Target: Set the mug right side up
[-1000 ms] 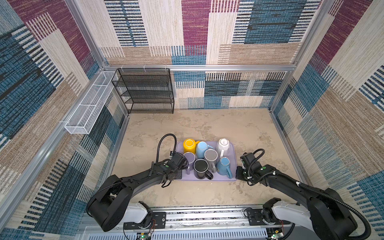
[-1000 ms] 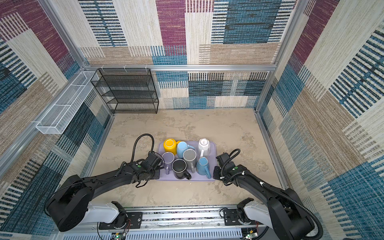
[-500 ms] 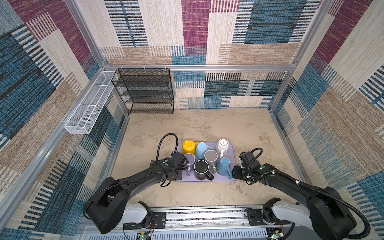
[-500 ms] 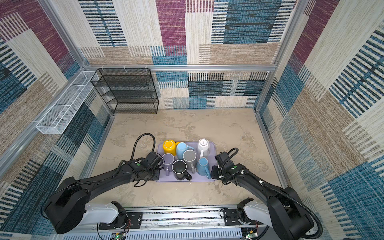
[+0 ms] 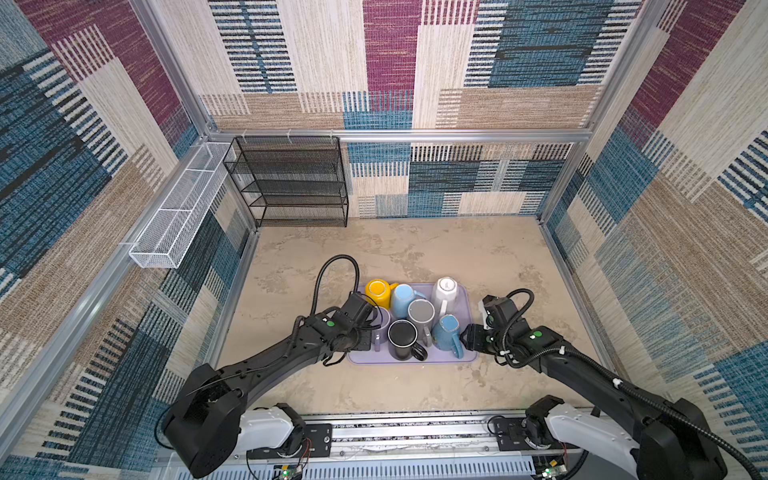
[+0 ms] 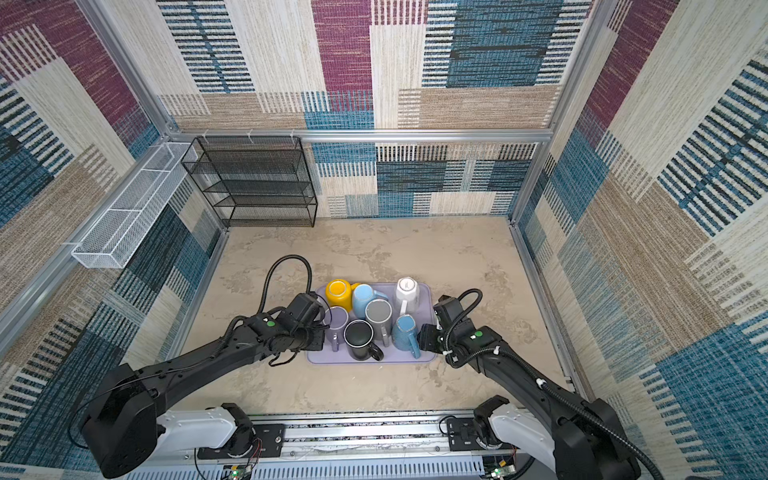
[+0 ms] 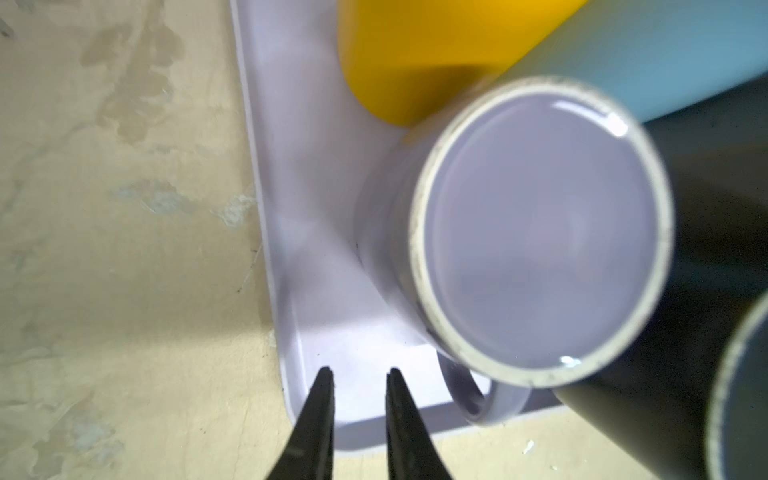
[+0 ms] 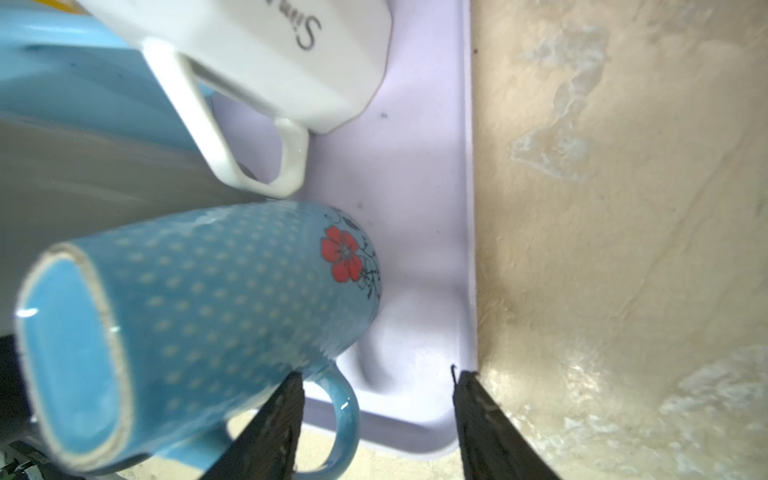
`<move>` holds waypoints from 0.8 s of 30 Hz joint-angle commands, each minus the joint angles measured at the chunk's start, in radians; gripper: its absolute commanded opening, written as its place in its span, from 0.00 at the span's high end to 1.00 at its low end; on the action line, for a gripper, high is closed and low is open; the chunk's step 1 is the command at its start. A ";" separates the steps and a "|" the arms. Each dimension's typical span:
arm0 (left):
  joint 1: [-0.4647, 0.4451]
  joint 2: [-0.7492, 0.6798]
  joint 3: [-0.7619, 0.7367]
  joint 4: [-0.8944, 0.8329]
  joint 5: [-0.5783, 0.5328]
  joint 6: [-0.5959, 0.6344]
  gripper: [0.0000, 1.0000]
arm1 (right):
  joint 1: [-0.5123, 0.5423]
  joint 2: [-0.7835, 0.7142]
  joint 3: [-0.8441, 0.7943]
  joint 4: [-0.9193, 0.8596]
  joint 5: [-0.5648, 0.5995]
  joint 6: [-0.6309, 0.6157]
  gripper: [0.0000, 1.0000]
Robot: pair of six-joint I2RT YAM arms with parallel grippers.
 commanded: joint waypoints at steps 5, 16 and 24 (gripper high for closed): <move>0.008 -0.038 0.099 -0.066 -0.076 0.054 0.78 | 0.001 -0.041 0.079 -0.031 0.022 -0.021 0.41; 0.021 -0.064 0.176 -0.029 -0.071 0.091 0.77 | 0.015 -0.063 0.161 -0.082 -0.036 -0.092 0.44; 0.048 -0.118 0.197 0.024 -0.076 0.128 0.73 | 0.066 -0.059 0.167 -0.111 -0.037 -0.104 0.47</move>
